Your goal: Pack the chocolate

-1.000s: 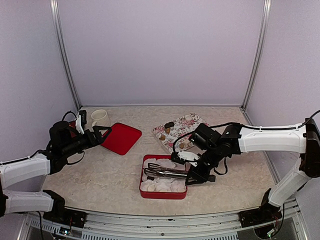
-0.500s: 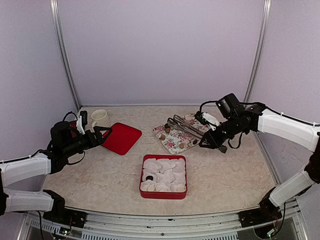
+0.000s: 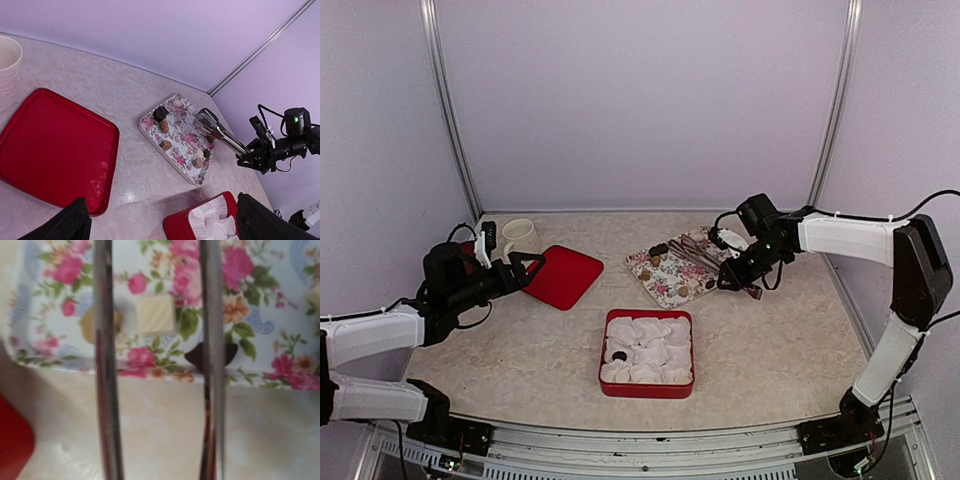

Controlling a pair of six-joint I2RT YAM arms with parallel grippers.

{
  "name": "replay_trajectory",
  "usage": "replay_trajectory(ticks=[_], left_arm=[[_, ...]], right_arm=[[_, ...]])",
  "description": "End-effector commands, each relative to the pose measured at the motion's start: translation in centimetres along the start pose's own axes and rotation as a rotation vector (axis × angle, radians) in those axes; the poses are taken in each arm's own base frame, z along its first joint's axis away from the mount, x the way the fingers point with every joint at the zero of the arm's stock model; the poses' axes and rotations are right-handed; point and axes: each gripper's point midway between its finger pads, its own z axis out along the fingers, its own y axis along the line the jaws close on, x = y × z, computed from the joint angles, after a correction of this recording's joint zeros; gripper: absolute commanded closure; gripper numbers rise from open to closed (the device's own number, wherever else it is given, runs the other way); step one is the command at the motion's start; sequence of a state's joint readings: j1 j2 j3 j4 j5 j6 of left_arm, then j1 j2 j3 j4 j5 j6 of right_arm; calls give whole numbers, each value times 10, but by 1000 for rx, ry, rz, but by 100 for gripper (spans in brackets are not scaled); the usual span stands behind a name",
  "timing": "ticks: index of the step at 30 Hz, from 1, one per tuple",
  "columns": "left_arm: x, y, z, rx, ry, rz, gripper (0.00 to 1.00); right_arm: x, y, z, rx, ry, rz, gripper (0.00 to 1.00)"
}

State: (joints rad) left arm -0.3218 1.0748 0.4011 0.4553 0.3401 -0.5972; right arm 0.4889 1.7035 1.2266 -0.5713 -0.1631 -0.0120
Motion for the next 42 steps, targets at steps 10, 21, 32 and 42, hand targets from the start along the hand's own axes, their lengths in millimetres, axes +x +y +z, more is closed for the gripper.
replay_trajectory(ticks=[10,21,32,42], left_arm=[[-13,-6,6,30,-29,31,1],[-9,0,6,24,-25,24,1],[-7,6,6,19,-21,20,1],[-7,8,6,20,-22,15,1]], right_arm=[[-52,-18,39,15,-69,32,66],[-70,-23,65,7,-52,27,65],[-61,-25,86,10,3,15,65],[-43,-34,91,64,59,11,65]])
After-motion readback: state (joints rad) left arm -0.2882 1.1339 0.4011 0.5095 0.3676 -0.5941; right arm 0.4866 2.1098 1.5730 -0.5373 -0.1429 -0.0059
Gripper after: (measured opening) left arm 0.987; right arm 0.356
